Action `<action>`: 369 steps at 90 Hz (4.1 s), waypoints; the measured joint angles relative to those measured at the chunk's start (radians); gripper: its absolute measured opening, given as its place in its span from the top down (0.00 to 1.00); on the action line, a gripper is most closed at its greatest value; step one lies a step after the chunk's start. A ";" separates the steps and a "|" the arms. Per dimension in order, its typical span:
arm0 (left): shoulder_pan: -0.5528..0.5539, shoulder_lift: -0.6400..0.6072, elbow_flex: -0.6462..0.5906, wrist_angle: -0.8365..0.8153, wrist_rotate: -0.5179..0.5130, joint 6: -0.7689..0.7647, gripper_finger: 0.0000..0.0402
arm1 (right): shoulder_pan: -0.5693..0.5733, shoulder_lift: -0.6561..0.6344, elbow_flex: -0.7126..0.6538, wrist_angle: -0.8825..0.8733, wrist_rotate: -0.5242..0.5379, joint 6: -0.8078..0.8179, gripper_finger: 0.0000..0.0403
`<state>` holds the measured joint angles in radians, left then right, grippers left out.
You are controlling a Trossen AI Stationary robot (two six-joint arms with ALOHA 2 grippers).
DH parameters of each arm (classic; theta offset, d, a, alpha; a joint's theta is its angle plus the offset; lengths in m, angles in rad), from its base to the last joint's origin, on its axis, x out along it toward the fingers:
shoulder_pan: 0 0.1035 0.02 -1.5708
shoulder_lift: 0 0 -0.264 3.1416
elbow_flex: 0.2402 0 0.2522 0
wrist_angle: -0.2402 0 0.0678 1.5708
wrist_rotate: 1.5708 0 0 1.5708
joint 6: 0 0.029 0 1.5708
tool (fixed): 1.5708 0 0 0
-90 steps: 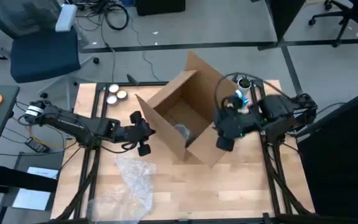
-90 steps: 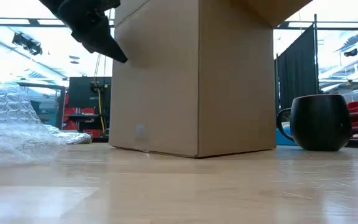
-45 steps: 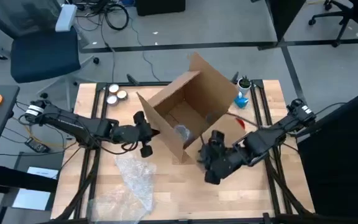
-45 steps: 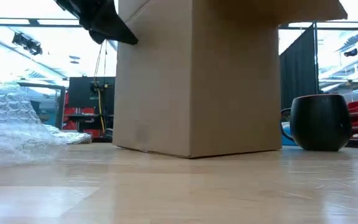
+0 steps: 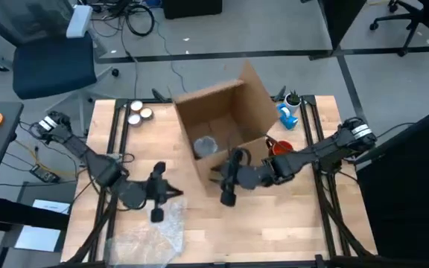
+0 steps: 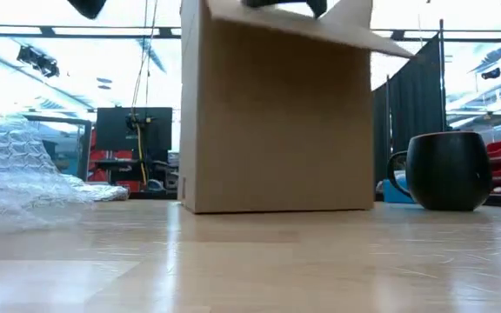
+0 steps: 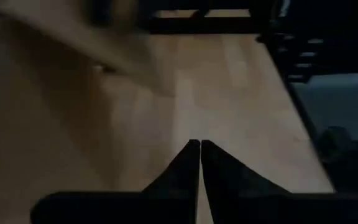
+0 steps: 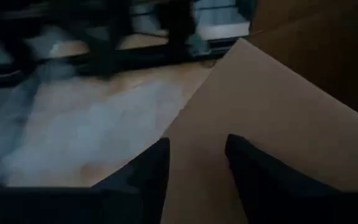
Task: Wrap mug
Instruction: Adjust the cardboard box, then wrap the black mug with the bubble wrap
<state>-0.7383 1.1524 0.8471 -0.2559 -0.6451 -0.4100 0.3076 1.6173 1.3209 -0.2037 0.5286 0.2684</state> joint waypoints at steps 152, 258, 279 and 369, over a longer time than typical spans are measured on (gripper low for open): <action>-0.340 0.395 0.130 -0.256 0.156 -0.249 0.68 | 0.315 0.109 -0.218 0.601 0.337 -0.003 0.76; -0.115 0.482 0.116 -0.321 0.086 -0.067 0.52 | 0.226 0.376 -0.217 0.696 0.154 0.119 0.76; -0.055 0.522 0.110 -0.319 0.036 0.045 0.67 | 0.198 0.380 -0.218 0.701 0.137 0.173 0.77; 0.218 0.523 0.625 0.542 -0.116 1.346 1.00 | 0.659 0.051 -0.217 0.628 0.911 -0.304 0.88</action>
<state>-0.5202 1.6756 1.4721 0.2862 -0.7607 0.9357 0.9670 1.6680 1.1038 0.4243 1.4399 -0.0361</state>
